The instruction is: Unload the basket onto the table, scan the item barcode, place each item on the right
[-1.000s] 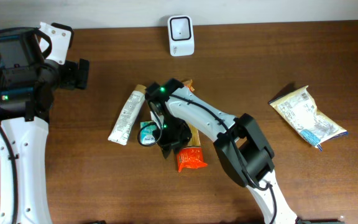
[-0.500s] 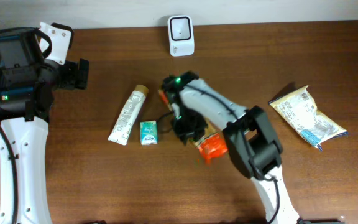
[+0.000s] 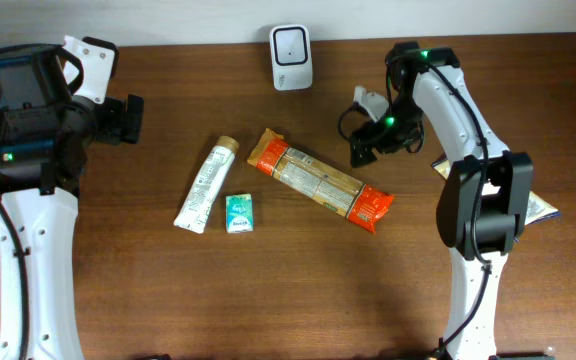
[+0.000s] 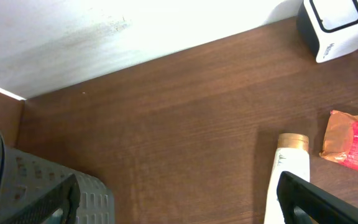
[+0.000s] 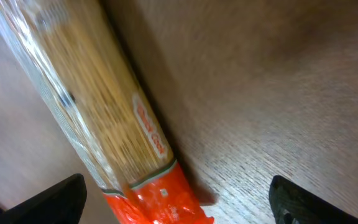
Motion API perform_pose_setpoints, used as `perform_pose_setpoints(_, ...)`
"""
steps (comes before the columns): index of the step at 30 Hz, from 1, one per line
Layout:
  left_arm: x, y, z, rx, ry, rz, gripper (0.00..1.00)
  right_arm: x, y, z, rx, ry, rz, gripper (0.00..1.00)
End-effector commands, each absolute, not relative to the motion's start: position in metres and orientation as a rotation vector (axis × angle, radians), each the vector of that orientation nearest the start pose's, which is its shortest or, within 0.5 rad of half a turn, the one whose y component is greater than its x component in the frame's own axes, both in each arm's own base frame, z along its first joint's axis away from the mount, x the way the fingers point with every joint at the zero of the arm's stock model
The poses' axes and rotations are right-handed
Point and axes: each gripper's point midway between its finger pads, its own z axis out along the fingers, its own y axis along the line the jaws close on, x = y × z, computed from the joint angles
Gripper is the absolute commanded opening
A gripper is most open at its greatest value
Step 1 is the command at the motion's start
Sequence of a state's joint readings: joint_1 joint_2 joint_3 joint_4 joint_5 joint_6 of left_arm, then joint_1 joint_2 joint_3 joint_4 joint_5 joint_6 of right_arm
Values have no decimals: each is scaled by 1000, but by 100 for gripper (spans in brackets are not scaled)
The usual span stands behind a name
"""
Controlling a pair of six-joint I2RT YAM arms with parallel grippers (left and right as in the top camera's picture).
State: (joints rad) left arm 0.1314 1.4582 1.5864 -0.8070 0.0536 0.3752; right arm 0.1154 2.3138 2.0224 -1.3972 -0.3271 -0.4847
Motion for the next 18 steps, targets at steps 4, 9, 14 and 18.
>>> perform_pose_setpoints(4,413,45,322,313,2210,213,99,378,127,35,-1157,2868,856,96)
perform_pose_setpoints(9,413,45,322,313,2210,213,99,338,142,9,-1126,2884,1092,95)
perform_pose_setpoints(14,413,45,322,313,2210,213,99,318,153,-10,-1069,2970,1105,55)
perform_pose_setpoints(18,413,45,322,313,2210,213,99,329,156,-14,-867,3044,1071,48)
